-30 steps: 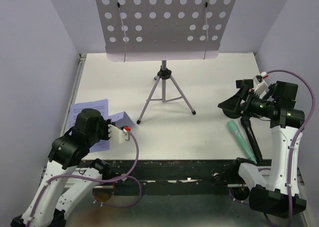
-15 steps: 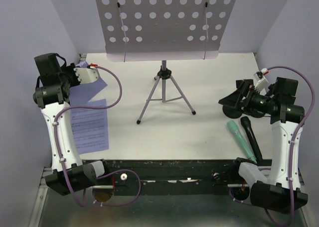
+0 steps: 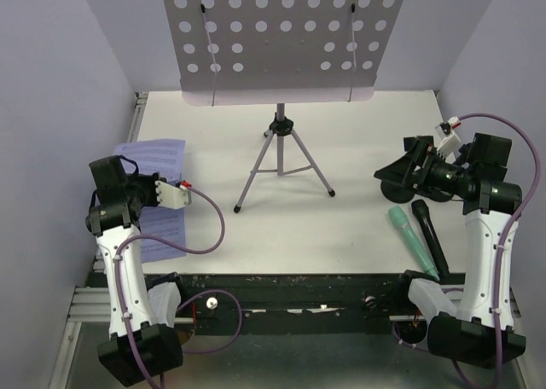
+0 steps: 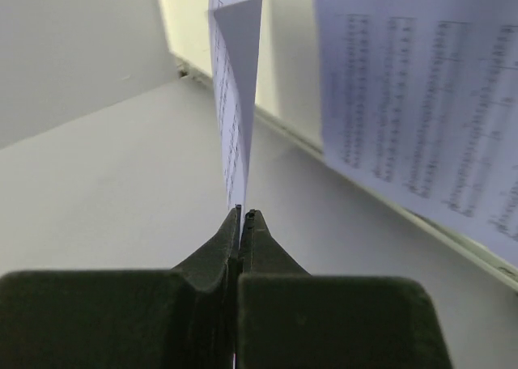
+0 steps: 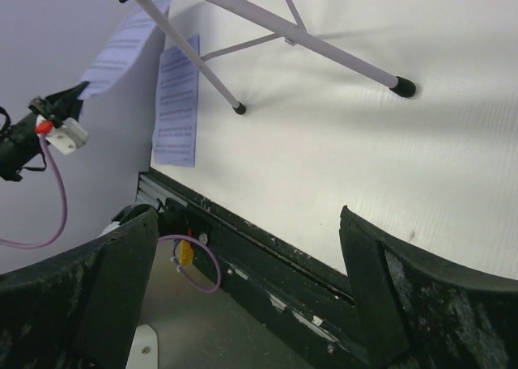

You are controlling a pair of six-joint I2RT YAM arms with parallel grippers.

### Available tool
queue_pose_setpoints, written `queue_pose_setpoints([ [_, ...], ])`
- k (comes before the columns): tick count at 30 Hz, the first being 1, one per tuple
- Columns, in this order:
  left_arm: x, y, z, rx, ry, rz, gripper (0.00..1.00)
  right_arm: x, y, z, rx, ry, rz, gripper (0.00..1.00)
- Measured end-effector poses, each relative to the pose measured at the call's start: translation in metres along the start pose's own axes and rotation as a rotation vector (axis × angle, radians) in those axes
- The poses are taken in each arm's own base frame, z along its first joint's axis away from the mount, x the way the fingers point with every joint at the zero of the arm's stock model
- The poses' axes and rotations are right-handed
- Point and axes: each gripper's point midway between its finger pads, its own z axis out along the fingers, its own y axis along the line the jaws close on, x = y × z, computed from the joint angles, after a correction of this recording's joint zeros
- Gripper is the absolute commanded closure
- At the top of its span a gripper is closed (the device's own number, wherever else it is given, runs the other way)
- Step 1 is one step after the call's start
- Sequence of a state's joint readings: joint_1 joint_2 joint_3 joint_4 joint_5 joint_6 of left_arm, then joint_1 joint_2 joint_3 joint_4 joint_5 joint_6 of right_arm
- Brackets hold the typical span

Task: Pack up the instrument practice props

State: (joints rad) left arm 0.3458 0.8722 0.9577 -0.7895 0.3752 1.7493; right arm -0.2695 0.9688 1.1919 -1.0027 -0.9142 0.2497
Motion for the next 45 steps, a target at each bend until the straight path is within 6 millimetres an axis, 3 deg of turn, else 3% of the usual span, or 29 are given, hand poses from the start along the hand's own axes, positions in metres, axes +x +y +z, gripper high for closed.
queue_pose_setpoints([
  [7,-0.009,-0.086,0.015,0.253,-0.038,-0.023,1.0,0.002,-0.001,0.001,0.001,0.002,0.003,0.0],
  [16,-0.017,-0.136,0.004,0.365,-0.032,-0.044,1.0,0.005,-0.004,0.002,0.001,0.007,0.009,0.01],
  [35,0.005,-0.186,0.007,0.368,0.171,-0.279,1.0,0.005,-0.007,0.007,-0.011,0.019,0.033,0.0],
  [45,0.011,-0.193,0.003,0.349,0.244,-0.414,1.0,0.009,-0.009,0.008,-0.016,0.03,0.045,0.0],
])
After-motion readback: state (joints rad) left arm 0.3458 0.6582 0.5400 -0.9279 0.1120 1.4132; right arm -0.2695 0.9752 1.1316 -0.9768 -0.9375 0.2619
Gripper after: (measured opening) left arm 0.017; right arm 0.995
